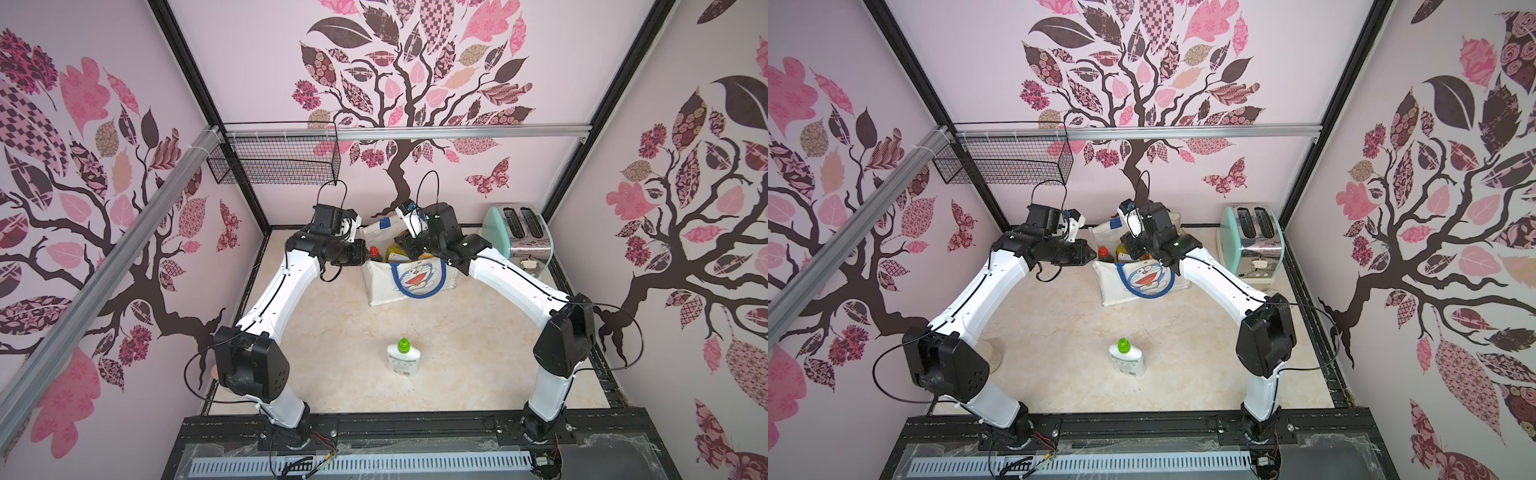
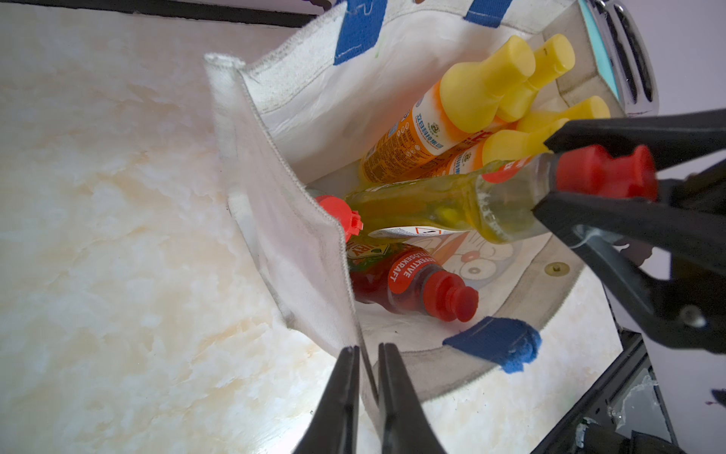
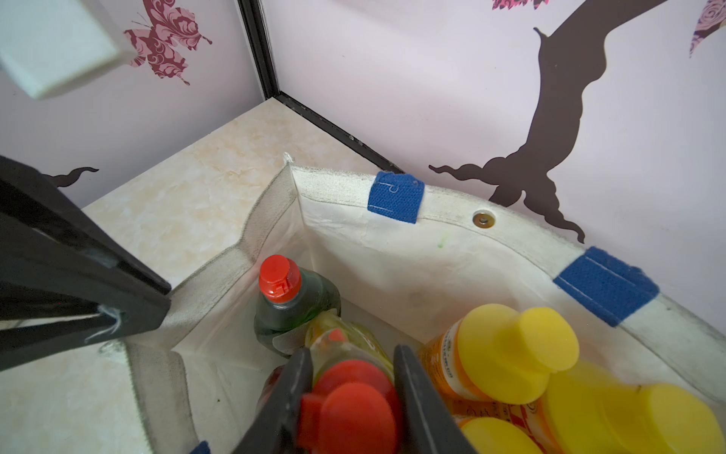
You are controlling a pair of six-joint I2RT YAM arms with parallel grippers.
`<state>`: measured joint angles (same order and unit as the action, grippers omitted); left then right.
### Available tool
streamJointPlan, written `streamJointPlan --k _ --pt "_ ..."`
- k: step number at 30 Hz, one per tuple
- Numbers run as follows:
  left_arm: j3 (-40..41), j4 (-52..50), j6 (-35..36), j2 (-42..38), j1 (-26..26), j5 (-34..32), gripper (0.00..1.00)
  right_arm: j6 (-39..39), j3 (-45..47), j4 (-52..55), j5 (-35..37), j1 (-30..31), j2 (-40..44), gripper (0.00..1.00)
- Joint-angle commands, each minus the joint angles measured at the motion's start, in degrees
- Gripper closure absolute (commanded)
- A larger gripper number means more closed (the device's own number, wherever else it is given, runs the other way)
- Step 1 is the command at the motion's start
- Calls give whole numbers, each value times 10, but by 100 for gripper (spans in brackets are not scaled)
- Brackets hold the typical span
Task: Pack dish soap into the shopping bag
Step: Place the bottle of dish soap in the shopping bag.
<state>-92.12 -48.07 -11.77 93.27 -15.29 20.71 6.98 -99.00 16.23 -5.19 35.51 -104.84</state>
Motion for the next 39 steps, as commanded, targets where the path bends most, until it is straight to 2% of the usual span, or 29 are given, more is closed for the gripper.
streamJointPlan --k 1,6,19,31,34,39 --pt "8 4 6 2 -2 -2 90 -25 -18 -40 -34 4 6 100" --pt "8 3 6 0 -3 -3 100 -24 -18 -31 -42 4 -10 100" --pt "7 -5 9 -7 -5 -8 100 -32 -17 -21 -61 5 -56 100" --pt "2 -11 10 -3 -4 -10 100 -18 -65 49 -63 5 -101 100" --pt "2 -10 10 -3 -5 -10 100 -14 -76 66 -59 5 -97 93" --pt "1 -11 10 -1 -4 -10 100 -18 -79 79 -53 5 -85 73"
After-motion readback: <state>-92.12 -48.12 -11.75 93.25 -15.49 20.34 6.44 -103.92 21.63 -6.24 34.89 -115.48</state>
